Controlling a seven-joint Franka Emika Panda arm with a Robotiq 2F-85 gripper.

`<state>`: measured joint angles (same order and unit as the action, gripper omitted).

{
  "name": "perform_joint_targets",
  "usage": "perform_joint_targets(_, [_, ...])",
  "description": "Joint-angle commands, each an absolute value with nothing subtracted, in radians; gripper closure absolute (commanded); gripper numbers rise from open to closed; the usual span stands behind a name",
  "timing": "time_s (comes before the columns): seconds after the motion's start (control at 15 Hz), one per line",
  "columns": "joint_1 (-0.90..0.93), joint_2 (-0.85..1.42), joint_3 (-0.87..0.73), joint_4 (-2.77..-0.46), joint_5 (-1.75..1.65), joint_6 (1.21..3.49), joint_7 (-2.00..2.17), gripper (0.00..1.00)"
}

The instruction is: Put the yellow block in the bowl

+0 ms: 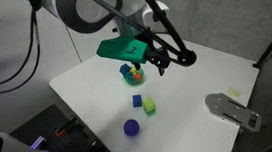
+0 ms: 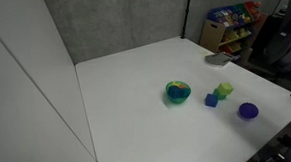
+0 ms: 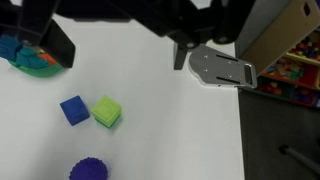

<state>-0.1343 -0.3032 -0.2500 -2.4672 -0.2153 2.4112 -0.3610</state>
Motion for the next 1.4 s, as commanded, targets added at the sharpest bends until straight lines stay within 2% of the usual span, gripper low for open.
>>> perform_joint_targets(0.0, [-0.145,-0.303,-0.239,-2.466,-0.210,2.410,-0.364,0.00])
perform_joint_targets(0.6, [-0.080,-0.173,-0.243,-2.382,-0.013,2.347,-0.415,0.00])
perform_joint_targets(1.0, [-0.097,0.010,-0.230,-2.304,0.169,2.317,-0.398,0.00])
perform_joint_targets(1.33, [-0.133,0.177,-0.200,-2.271,0.187,2.393,-0.319,0.00])
